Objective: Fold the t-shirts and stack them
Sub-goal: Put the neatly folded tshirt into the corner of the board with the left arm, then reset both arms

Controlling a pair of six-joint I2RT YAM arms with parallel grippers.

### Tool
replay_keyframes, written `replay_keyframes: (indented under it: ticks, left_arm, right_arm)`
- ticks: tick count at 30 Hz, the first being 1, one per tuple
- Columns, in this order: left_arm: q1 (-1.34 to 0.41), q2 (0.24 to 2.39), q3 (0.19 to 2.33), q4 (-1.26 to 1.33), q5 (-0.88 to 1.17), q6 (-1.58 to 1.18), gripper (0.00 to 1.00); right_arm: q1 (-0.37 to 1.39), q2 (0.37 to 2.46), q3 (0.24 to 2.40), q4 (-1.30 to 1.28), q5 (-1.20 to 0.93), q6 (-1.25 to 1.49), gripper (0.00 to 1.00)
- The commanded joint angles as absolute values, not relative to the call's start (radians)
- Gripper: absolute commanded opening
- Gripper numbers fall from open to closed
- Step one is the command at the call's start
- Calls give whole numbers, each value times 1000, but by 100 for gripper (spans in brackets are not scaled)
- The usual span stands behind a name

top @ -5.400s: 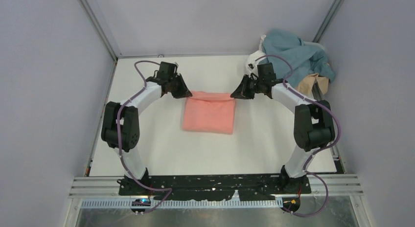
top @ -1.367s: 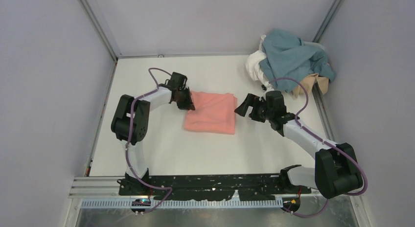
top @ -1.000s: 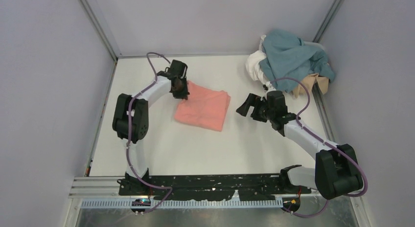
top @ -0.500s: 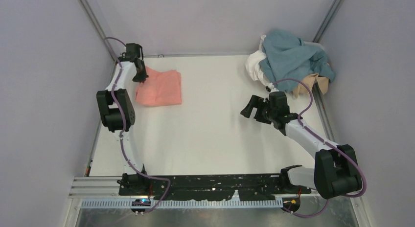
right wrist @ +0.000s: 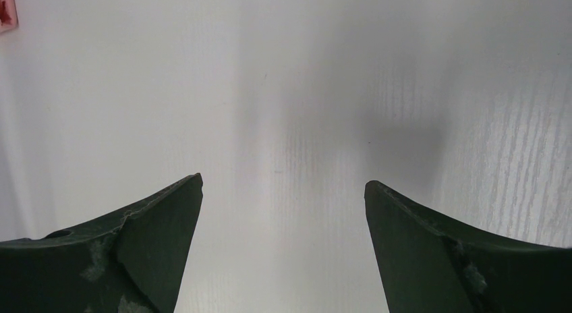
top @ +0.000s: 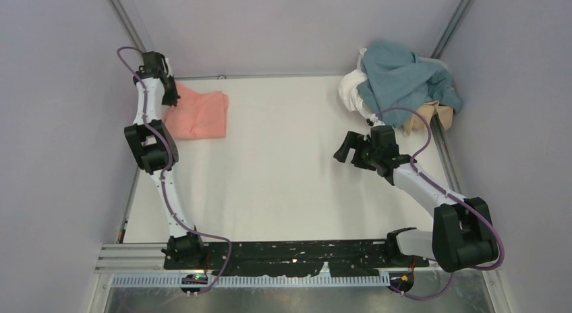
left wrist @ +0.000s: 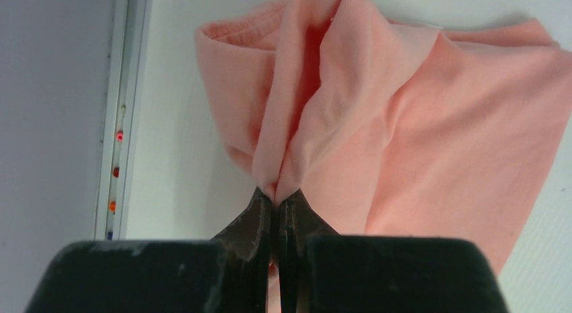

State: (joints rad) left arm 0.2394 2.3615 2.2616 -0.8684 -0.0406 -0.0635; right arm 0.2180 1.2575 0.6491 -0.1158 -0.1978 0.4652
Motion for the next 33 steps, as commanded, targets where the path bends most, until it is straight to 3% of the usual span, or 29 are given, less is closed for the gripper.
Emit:
replay_keyframes:
  ticks: [1,3,5,7,12,13,21,28,33]
  left_arm:
    - [255,2370,2357,-856,17,-7,0]
    - [256,2367,2350,-852,12,-4,0]
    - [256,2367,2350,-853,20,-5,9]
    - [256,2366,2350,-850,13,-5,40]
    - [255,2336,2346,-864,45,-49,92]
    - [255,2325,2341,-861,62,-58,99]
    - [219,2129,2228,-836,197,-181,100]
    - [68,1618,1551,-463,143,-324,100]
    - [-139,1229,1086,-319,-125,-370,100]
  right_arm:
    - [214,1248,691,-119,-165,443,95]
    - [213,1245,689,-121,-164,447,95]
    - [213,1241,688,-121,-165,449,95]
    - [214,1236,686,-123,-168,448,95]
    - [213,1206,680,-134,-161,447,95]
    - [213,1202,681,-140,-143,446,95]
    - [213,1079,675,-220,-61,436,95]
    - [213,940,595,-248,-58,406,95]
    - [213,810,507,-256,-16,392,95]
